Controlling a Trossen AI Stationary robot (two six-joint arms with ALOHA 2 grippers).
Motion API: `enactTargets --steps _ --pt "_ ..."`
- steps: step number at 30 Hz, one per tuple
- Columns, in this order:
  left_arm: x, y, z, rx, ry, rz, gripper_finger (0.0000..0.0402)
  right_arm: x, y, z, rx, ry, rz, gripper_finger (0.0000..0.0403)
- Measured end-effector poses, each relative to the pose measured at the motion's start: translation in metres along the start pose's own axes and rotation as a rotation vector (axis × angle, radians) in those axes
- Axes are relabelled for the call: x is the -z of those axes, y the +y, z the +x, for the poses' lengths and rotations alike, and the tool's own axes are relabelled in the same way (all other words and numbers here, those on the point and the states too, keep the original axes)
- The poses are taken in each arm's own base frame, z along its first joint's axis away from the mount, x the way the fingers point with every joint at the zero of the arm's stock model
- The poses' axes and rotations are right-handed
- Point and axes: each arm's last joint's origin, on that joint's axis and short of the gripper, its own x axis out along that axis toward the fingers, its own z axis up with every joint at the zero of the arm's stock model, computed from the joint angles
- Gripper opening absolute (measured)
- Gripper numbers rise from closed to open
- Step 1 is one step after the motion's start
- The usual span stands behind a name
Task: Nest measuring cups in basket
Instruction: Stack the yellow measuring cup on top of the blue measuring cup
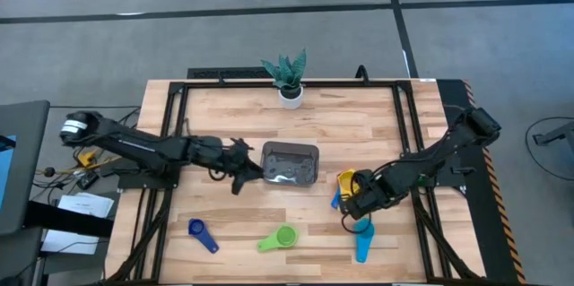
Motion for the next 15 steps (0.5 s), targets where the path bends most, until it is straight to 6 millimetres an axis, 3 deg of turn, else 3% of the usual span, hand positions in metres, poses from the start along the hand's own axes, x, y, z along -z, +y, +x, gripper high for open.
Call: enactTargets --steps 9,15 --pt "-0.028 -0.022 0.059 -0.016 0.004 0.158 0.0033 -0.005 -0.009 -0.013 0.007 -0.029 -0.160 0.0081" --pt "-0.025 -0.030 0.108 -0.009 0.079 0.227 0.0003 -0.004 -0.003 -0.011 -0.037 -0.027 -0.332 0.0081"
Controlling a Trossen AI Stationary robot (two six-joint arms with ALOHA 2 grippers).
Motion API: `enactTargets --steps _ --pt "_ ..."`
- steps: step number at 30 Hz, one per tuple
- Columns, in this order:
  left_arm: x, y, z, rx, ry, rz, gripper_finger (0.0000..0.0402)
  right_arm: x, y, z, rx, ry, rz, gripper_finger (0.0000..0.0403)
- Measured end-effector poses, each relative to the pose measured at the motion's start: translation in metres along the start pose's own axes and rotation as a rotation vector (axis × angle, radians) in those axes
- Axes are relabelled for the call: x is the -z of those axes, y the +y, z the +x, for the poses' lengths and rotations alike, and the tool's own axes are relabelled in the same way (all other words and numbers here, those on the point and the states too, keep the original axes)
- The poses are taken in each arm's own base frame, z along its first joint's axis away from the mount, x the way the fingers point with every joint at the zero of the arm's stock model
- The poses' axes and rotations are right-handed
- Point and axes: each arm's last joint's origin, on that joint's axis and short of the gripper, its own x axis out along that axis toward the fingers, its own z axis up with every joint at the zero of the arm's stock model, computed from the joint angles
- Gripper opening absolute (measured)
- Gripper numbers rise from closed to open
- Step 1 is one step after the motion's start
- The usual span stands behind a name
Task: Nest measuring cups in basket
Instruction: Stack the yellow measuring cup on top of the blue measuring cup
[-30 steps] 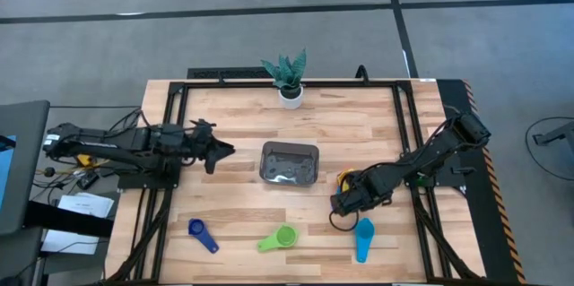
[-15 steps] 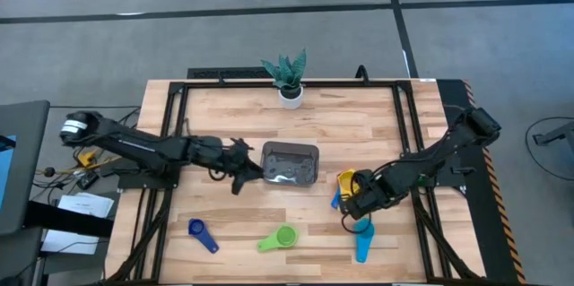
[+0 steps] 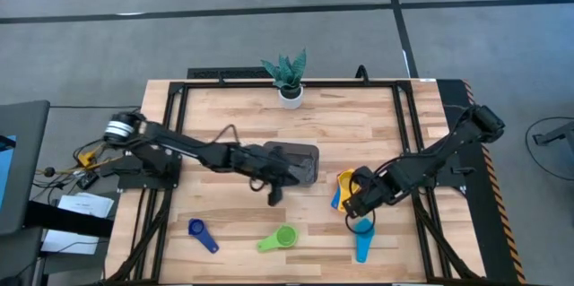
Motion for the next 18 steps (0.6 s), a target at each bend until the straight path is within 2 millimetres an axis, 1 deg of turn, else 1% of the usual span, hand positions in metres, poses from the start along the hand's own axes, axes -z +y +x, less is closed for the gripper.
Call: enactTargets --steps 6,11,13,18 --pt "0.010 -0.009 0.044 -0.001 0.080 0.017 0.0002 0.001 0.004 0.005 -0.047 -0.023 -0.149 0.0081" --pt "0.013 -0.017 0.071 0.003 0.105 0.049 0.0001 0.003 0.002 0.019 -0.100 -0.029 -0.227 0.0081" --pt "0.011 -0.021 0.081 0.009 0.097 0.068 0.0001 0.005 0.000 0.026 -0.121 -0.028 -0.236 0.0079" --pt "0.009 -0.029 0.103 -0.020 0.086 0.133 0.0000 0.010 -0.008 0.035 -0.097 -0.023 -0.272 0.0061"
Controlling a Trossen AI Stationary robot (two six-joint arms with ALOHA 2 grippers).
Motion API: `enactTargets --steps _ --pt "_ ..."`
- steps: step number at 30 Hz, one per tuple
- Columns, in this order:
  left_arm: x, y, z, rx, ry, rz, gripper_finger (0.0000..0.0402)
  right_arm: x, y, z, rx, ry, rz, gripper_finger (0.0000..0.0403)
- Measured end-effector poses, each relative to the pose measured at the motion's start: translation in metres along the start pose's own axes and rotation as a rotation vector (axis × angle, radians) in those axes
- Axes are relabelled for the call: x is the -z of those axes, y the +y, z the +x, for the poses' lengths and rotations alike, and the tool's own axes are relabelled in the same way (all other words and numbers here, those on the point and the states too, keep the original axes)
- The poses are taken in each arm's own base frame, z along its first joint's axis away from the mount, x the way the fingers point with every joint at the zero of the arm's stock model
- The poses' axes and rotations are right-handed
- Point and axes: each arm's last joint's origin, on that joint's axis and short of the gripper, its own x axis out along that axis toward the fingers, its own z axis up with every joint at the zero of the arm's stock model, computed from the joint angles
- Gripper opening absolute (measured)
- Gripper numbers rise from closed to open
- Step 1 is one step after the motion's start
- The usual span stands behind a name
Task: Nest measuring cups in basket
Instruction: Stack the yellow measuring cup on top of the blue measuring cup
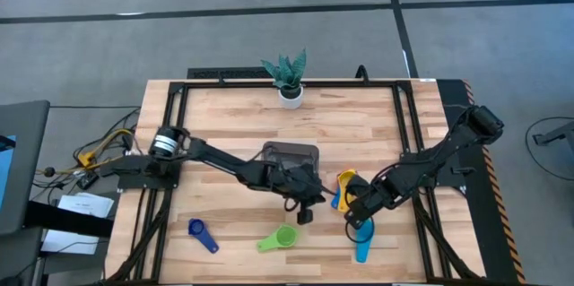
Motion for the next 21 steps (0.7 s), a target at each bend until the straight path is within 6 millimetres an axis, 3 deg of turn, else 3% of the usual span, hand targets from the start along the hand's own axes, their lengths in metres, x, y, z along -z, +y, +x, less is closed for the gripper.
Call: enactTargets --steps 10,21 --pt "0.000 -0.001 0.041 -0.059 0.068 0.053 0.0000 0.004 -0.005 0.009 0.000 -0.025 -0.038 0.0016" --pt "0.001 0.007 0.044 -0.156 0.131 0.072 0.0000 0.006 -0.004 0.008 0.002 -0.065 -0.092 0.0023"
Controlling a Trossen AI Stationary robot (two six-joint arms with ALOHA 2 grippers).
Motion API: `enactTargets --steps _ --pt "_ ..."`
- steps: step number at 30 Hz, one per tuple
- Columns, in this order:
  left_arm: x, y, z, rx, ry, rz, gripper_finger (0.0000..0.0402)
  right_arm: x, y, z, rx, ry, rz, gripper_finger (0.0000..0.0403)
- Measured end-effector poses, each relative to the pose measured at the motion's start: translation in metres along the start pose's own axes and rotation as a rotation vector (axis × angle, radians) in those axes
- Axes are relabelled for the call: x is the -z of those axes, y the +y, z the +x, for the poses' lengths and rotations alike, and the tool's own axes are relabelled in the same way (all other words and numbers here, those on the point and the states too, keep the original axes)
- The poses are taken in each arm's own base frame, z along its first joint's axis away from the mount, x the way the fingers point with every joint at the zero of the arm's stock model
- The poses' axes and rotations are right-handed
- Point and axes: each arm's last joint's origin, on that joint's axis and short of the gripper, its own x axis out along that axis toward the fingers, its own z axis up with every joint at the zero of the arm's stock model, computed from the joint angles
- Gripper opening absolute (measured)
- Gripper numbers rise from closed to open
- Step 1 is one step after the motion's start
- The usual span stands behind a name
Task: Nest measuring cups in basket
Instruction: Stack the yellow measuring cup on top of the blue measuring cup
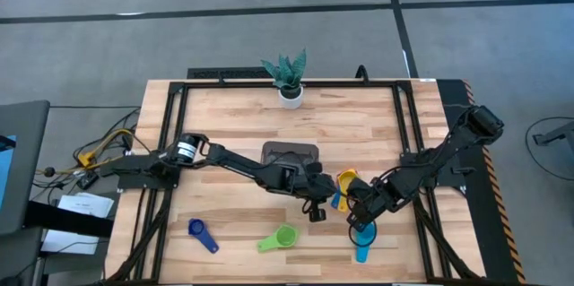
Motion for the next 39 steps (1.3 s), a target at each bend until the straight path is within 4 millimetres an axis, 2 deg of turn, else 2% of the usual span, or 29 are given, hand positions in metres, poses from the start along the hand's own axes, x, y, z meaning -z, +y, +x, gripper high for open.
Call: enactTargets --steps 7,18,29,39 --pt "0.001 0.001 0.000 0.002 0.007 -0.008 0.0000 -0.006 -0.001 0.001 0.003 -0.017 -0.039 0.0012" --pt "-0.001 0.000 0.000 0.012 -0.009 -0.008 0.0000 -0.017 -0.006 0.002 0.012 -0.021 -0.048 0.0015" --pt "-0.001 0.001 0.000 0.014 -0.009 -0.008 0.0000 -0.015 -0.005 0.002 0.004 0.002 -0.061 0.0018" --pt "-0.003 0.000 0.000 0.032 -0.026 0.000 0.0000 -0.026 -0.008 0.003 0.000 -0.021 -0.069 0.0017"
